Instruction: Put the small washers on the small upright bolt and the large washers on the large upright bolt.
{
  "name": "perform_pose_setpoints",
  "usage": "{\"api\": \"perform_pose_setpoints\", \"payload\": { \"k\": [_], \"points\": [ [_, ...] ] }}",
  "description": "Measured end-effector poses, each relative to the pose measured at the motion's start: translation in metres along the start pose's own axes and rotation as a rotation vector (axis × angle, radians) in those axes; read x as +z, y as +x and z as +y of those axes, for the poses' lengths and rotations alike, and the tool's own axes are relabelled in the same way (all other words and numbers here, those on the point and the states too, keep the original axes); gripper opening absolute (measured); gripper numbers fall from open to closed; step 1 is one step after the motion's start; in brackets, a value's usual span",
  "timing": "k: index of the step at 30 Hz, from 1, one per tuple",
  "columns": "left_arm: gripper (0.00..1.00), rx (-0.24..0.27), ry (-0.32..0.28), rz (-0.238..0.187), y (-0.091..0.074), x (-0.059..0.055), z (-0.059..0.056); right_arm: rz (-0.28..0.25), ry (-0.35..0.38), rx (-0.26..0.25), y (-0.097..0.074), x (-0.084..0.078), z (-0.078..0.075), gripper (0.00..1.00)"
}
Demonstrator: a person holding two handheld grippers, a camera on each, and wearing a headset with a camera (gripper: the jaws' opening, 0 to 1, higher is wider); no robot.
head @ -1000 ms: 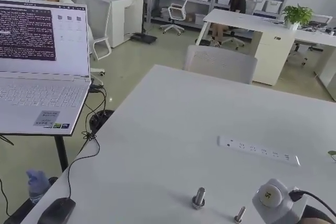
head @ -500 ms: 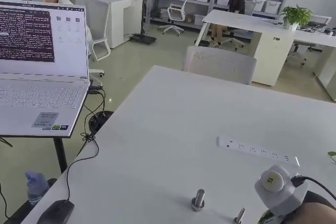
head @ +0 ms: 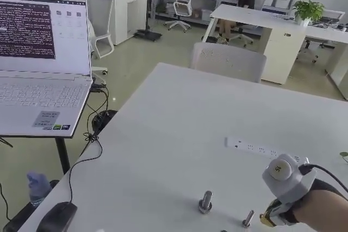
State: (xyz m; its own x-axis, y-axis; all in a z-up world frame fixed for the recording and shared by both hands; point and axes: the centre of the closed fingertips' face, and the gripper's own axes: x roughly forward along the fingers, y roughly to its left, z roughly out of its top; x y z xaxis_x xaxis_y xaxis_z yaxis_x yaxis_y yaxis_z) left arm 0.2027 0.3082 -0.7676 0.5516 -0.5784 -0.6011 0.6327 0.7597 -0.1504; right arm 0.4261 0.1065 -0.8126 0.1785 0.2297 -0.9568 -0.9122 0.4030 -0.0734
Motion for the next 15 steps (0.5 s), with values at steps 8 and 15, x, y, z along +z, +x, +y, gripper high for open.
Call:
{"api": "perform_pose_setpoints", "payload": {
  "k": [8,15],
  "points": [
    [0.86,0.006,-0.005,0.007,0.000,-0.002,0.002,-0.011,-0.011,0.008,0.001,0.014,-0.001,0.13],
    [0.87,0.007,-0.013,0.005,-0.001,-0.004,0.003,-0.004,-0.028,0.017,0.006,0.019,0.001,0.13]
  ]
}}
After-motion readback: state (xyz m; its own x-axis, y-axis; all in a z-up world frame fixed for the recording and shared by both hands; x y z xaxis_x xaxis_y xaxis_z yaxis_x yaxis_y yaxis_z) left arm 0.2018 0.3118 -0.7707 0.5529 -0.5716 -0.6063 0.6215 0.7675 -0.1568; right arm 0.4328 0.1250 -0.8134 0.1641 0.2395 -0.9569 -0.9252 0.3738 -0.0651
